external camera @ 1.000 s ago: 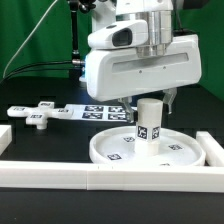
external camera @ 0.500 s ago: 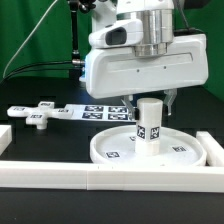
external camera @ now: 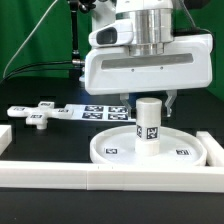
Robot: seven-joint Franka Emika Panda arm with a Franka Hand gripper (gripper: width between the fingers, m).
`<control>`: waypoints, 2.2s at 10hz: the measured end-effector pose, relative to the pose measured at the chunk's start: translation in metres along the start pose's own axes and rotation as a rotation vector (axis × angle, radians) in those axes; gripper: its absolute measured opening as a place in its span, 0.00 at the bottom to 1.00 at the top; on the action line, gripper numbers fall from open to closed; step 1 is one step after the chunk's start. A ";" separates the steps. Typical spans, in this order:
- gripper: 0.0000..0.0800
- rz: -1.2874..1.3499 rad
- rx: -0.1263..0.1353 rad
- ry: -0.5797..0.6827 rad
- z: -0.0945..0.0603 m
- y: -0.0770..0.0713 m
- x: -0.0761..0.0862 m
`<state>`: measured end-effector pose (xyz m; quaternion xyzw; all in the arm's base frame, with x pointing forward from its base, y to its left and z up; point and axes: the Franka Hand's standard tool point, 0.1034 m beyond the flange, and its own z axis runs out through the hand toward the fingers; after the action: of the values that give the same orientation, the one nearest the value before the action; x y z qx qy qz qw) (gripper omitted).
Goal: Assemble round table
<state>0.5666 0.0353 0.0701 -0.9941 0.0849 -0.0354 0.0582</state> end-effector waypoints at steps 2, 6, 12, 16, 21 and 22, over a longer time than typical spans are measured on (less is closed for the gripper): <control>0.52 0.010 -0.001 -0.002 0.000 0.000 0.000; 0.80 -0.111 0.015 -0.009 -0.039 0.012 -0.001; 0.81 -0.136 0.014 -0.011 -0.041 0.019 -0.004; 0.81 -0.335 -0.053 -0.018 -0.047 0.107 -0.016; 0.81 -0.491 -0.064 -0.031 -0.044 0.108 -0.017; 0.81 -0.557 -0.061 -0.050 -0.041 0.127 -0.026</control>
Offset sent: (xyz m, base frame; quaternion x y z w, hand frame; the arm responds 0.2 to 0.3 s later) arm -0.0150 -0.0008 0.0339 0.0362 -0.0243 0.0105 0.9990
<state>0.5172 -0.0890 0.0937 -0.9810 -0.1919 -0.0229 0.0184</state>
